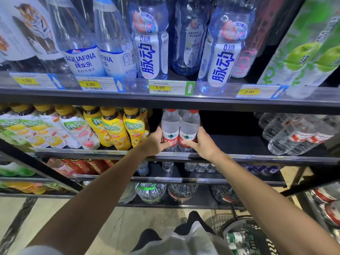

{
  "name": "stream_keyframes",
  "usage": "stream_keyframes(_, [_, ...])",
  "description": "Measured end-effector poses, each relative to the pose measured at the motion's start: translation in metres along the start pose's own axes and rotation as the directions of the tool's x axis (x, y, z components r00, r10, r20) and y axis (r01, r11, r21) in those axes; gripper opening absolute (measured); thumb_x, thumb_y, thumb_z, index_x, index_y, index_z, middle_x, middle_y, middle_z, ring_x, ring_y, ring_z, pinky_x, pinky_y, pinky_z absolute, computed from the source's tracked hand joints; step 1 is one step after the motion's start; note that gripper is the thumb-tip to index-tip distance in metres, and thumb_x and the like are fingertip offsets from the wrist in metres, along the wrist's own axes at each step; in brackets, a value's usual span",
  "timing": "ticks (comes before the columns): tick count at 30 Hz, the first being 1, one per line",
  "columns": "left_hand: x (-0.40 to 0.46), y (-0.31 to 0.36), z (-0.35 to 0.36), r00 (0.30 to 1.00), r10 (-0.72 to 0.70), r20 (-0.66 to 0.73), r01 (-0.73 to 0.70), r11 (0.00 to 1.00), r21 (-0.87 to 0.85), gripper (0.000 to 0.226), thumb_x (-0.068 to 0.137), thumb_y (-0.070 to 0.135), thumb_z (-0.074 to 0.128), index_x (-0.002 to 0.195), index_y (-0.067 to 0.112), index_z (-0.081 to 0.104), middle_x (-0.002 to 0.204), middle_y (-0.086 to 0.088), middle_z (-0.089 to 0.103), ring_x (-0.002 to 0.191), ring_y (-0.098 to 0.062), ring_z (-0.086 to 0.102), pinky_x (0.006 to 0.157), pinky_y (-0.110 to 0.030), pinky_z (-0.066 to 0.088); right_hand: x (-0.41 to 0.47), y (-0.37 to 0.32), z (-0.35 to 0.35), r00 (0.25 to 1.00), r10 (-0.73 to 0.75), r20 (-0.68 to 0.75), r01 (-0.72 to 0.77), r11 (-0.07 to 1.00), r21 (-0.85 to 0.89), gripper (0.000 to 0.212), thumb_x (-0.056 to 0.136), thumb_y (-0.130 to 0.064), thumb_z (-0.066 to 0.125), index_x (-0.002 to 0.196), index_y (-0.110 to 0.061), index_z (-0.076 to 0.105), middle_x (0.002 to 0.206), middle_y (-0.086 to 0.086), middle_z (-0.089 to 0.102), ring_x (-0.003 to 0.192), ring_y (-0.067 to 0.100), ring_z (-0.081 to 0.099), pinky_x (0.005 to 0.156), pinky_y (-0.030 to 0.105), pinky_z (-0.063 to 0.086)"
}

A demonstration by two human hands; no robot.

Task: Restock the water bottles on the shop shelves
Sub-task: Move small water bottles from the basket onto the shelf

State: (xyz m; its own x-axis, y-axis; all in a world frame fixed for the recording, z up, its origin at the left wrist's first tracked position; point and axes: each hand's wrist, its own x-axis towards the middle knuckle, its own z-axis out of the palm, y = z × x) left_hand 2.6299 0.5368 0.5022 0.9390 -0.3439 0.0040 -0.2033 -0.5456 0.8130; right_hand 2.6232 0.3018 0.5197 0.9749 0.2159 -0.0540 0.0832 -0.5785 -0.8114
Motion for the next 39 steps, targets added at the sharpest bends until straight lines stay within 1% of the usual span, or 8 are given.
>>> stream_keyframes(8, [0.012, -0.003, -0.001, 0.978, -0.198, 0.070, 0.204, 0.974, -0.097, 0.075, 0.084, 0.021, 0.078, 0.144, 0.000, 0.037, 0.140, -0.014, 0.059, 0.132, -0.029, 0.055, 0.113, -0.051, 0.044, 0.017, 0.000, -0.002, 1.000, 0.003, 0.027, -0.002, 1.000, -0.017, 0.046, 0.089, -0.035, 0.079, 0.129, -0.017, 0.066, 0.127, -0.003, 0.070, 0.114, 0.012, 0.066, 0.105, 0.040, 0.052])
stream_keyframes(16, [0.021, -0.004, -0.004, 0.951, -0.287, 0.113, 0.294, 0.954, -0.051, 0.072, 0.083, 0.035, 0.076, 0.140, 0.008, 0.042, 0.141, -0.008, 0.060, 0.128, -0.027, 0.059, 0.111, -0.047, 0.047, 0.028, 0.008, -0.006, 0.999, -0.007, 0.043, 0.010, 0.998, -0.061, 0.045, 0.089, -0.038, 0.078, 0.126, -0.014, 0.070, 0.123, -0.005, 0.072, 0.109, 0.009, 0.067, 0.095, 0.026, 0.050])
stream_keyframes(23, [0.017, 0.000, -0.005, 0.965, -0.242, 0.104, 0.252, 0.963, -0.094, 0.064, 0.089, 0.015, 0.076, 0.141, -0.002, 0.042, 0.141, -0.016, 0.060, 0.131, -0.031, 0.057, 0.112, -0.050, 0.045, 0.028, 0.008, -0.001, 0.999, 0.046, 0.003, -0.046, 0.997, -0.054, 0.041, 0.091, -0.039, 0.075, 0.123, -0.014, 0.070, 0.110, -0.011, 0.070, 0.095, 0.003, 0.064, 0.085, 0.020, 0.046])
stream_keyframes(26, [0.006, 0.004, 0.000, 0.981, -0.192, 0.021, 0.193, 0.980, -0.050, 0.059, 0.091, 0.002, 0.071, 0.140, -0.012, 0.041, 0.142, -0.024, 0.056, 0.134, -0.036, 0.054, 0.114, -0.053, 0.043, 0.024, 0.005, 0.001, 0.998, 0.061, -0.005, -0.061, 0.997, -0.044, 0.042, 0.092, -0.039, 0.075, 0.124, -0.012, 0.069, 0.114, -0.008, 0.071, 0.102, 0.009, 0.067, 0.090, 0.027, 0.051])
stream_keyframes(30, [0.002, 0.021, 0.007, 0.972, -0.235, -0.026, 0.232, 0.970, -0.074, 0.063, 0.094, 0.014, 0.070, 0.144, -0.003, 0.037, 0.147, -0.019, 0.053, 0.135, -0.030, 0.054, 0.115, -0.048, 0.043, 0.019, 0.000, 0.001, 0.999, 0.053, 0.000, -0.053, 0.997, -0.052, 0.034, 0.093, -0.036, 0.074, 0.121, -0.017, 0.069, 0.112, -0.011, 0.071, 0.104, 0.008, 0.067, 0.100, 0.035, 0.053])
stream_keyframes(34, [-0.006, 0.028, 0.004, 0.964, -0.266, -0.028, 0.267, 0.963, 0.048, 0.067, 0.095, 0.030, 0.069, 0.146, 0.003, 0.035, 0.149, -0.016, 0.051, 0.135, -0.029, 0.052, 0.113, -0.043, 0.042, 0.007, -0.005, -0.006, 0.983, 0.173, 0.061, -0.171, 0.984, -0.046, 0.070, 0.087, -0.039, 0.079, 0.139, -0.007, 0.044, 0.141, 0.005, 0.059, 0.130, 0.020, 0.056, 0.109, 0.034, 0.044])
stream_keyframes(37, [-0.021, 0.030, 0.000, 0.968, -0.249, 0.004, 0.247, 0.963, 0.108, 0.088, 0.095, 0.032, 0.069, 0.158, 0.002, 0.014, 0.163, -0.016, 0.030, 0.150, -0.029, 0.032, 0.122, -0.040, 0.028, -0.026, -0.006, -0.014, 0.971, 0.235, 0.052, -0.230, 0.969, -0.088, 0.111, 0.085, -0.047, 0.080, 0.162, -0.010, 0.010, 0.167, 0.006, 0.027, 0.153, 0.024, 0.028, 0.124, 0.038, 0.027])
stream_keyframes(39, [-0.036, 0.031, -0.003, 0.974, -0.224, 0.030, 0.214, 0.958, 0.188, 0.098, 0.095, 0.029, 0.069, 0.160, 0.000, 0.002, 0.168, -0.017, 0.013, 0.155, -0.028, 0.017, 0.125, -0.034, 0.017, -0.054, -0.003, -0.021, 0.975, 0.219, 0.037, -0.209, 0.961, -0.179, 0.110, 0.087, -0.048, 0.077, 0.164, -0.015, 0.006, 0.171, 0.004, 0.015, 0.156, 0.022, 0.019, 0.125, 0.035, 0.020])
